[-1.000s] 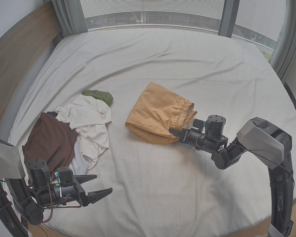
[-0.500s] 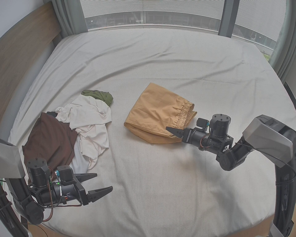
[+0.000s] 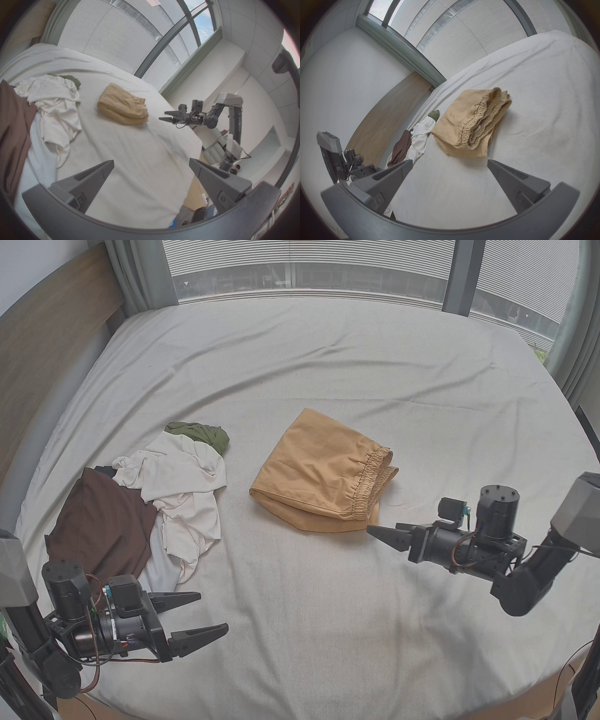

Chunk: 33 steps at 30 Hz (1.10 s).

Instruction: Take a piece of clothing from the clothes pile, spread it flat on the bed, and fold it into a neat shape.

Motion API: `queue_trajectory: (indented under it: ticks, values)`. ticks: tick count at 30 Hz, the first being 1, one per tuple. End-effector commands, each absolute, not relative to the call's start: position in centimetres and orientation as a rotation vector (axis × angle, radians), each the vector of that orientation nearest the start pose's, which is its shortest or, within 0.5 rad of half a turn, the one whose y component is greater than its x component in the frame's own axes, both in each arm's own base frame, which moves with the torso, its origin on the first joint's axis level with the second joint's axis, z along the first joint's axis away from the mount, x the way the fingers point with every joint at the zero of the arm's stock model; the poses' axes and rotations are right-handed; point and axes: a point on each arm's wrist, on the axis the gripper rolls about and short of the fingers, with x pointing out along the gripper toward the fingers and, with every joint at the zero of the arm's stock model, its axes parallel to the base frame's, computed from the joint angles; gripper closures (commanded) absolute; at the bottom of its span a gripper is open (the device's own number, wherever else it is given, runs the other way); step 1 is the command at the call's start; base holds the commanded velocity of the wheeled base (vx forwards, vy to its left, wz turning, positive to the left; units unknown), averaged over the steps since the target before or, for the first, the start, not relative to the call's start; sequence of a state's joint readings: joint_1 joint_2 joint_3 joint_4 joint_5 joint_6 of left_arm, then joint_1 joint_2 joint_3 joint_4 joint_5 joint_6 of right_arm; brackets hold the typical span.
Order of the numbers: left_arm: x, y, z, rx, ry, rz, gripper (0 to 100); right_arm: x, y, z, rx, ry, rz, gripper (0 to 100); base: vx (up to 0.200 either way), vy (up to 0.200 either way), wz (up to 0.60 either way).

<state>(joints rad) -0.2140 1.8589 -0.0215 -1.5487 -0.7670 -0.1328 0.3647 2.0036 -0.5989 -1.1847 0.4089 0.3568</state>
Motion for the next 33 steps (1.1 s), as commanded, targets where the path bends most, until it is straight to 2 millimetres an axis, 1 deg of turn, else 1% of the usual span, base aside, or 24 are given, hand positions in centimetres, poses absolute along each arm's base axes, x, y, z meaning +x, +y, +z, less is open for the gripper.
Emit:
queue_trajectory:
  ticks: [1, 3, 4, 6, 10, 13, 15, 16, 17, 19, 20, 21, 22, 23, 24, 28, 29, 30, 33]
  values:
    - [16.5, -5.5, 11.5, -0.188, 0.184, -1.066, 0, 23.9, 10.4, 12.7, 0.290, 0.267, 0.754, 0, 0.000, 0.000, 0.00]
    - [15.3, -5.6, 12.5, -0.193, 0.157, -1.085, 0, 22.2, 9.8, 13.5, 0.287, 0.241, 0.760, 0, 0.000, 0.000, 0.00]
    - [14.8, -5.7, 12.9, -0.198, 0.151, -1.098, 0, 21.7, 9.6, 13.9, 0.286, 0.227, 0.762, 0, 0.000, 0.000, 0.00]
    - [13.2, -5.9, 13.9, -0.213, 0.129, -1.133, 0, 20.0, 8.7, 14.8, 0.287, 0.190, 0.760, 0, 0.000, 0.000, 0.00]
    - [11.3, -5.6, 14.8, -0.227, 0.109, -1.154, 0, 17.6, 7.6, 15.8, 0.286, 0.140, 0.759, 0, 0.000, 0.000, 0.00]
    - [9.6, -5.0, 15.1, -0.238, 0.103, -1.127, 0, 15.3, 6.6, 16.3, 0.284, 0.106, 0.755, 0, 0.000, 0.000, 0.00]
    - [8.4, -4.5, 15.0, -0.245, 0.121, -1.101, 0, 13.8, 5.9, 16.5, 0.283, 0.092, 0.749, 0, 0.000, 0.000, 0.00]
    - [8.4, -4.5, 15.0, -0.245, 0.121, -1.101, 0, 13.8, 5.9, 16.5, 0.283, 0.092, 0.749, 0, 0.000, 0.000, 0.00]
    - [7.4, -4.1, 14.7, -0.251, 0.136, -1.072, 0, 12.7, 5.3, 16.8, 0.275, 0.074, 0.737, 0, 0.000, 0.000, 0.00]
    - [6.5, -3.7, 14.5, -0.256, 0.145, -1.035, 0, 11.6, 4.7, 17.0, 0.265, 0.055, 0.722, 0, 0.000, 0.000, 0.00]
    - [5.8, -3.5, 14.3, -0.260, 0.148, -1.005, 0, 10.7, 4.2, 17.2, 0.264, 0.043, 0.709, 0, 0.000, 0.000, 0.00]
    - [5.8, -3.5, 14.3, -0.260, 0.148, -1.005, 0, 10.7, 4.2, 17.2, 0.264, 0.043, 0.709, 0, 0.000, 0.000, 0.00]
    - [4.9, -3.1, 13.9, -0.267, 0.153, -0.968, 0, 9.3, 3.5, 17.3, 0.262, 0.020, 0.687, 0, 0.000, 0.000, 0.00]
    - [4.9, -3.1, 13.9, -0.267, 0.153, -0.968, 0, 9.3, 3.5, 17.3, 0.262, 0.020, 0.687, 0, 0.000, 0.000, 0.00]
    - [3.8, -2.6, 13.4, -0.300, 0.173, -0.919, 0, 7.6, 2.7, 17.0, 0.259, -0.006, 0.645, 0, 0.000, 0.000, 0.00]
    - [0.6, -1.5, 12.4, -0.348, 0.107, -0.908, 0, 4.3, 1.5, 16.5, 0.248, -0.075, 0.551, 0, 0.000, 0.000, 0.00]
    - [0.6, -1.5, 12.4, -0.348, 0.107, -0.908, 0, 4.3, 1.5, 16.5, 0.248, -0.075, 0.551, 0, 0.000, 0.000, 0.00]
    - [-0.3, -1.2, 11.9, -0.360, 0.097, -0.905, 0, 2.7, 1.1, 16.0, 0.242, -0.103, 0.514, 0, 0.000, 0.000, 0.00]
    - [-1.2, -0.9, 11.1, -0.382, 0.088, -0.885, 0, 0.2, 0.9, 14.8, 0.236, -0.129, 0.501, 0, 0.000, 0.000, 0.00]
